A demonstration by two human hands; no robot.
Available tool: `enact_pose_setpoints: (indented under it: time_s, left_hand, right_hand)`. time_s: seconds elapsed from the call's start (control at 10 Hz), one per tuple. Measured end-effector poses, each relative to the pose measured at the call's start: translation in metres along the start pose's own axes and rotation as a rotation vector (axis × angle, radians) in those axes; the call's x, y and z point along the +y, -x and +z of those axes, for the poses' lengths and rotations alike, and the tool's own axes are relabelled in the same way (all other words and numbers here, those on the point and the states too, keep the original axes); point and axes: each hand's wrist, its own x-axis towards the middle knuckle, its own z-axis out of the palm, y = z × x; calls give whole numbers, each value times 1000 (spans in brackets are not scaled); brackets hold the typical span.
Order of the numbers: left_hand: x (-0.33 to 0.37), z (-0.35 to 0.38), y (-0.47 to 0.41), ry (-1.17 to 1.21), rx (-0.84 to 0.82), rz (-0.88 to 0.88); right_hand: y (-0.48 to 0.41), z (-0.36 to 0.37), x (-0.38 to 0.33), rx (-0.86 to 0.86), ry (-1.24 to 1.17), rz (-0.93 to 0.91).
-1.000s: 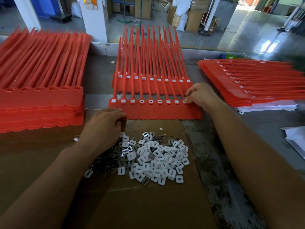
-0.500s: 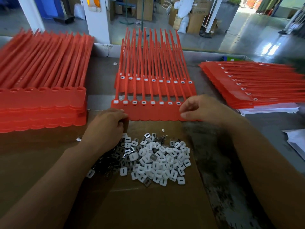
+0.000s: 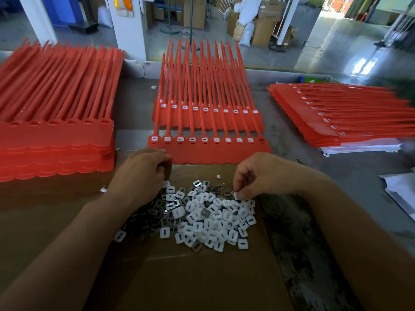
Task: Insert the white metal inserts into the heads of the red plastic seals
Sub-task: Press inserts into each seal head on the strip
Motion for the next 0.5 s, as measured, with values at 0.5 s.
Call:
enact_pose_setpoints:
  time_s: [0.5]
  left_hand:
    - [1, 0, 1, 0, -11, 0]
  right_hand:
    - [-15, -23, 34, 608, -159, 87]
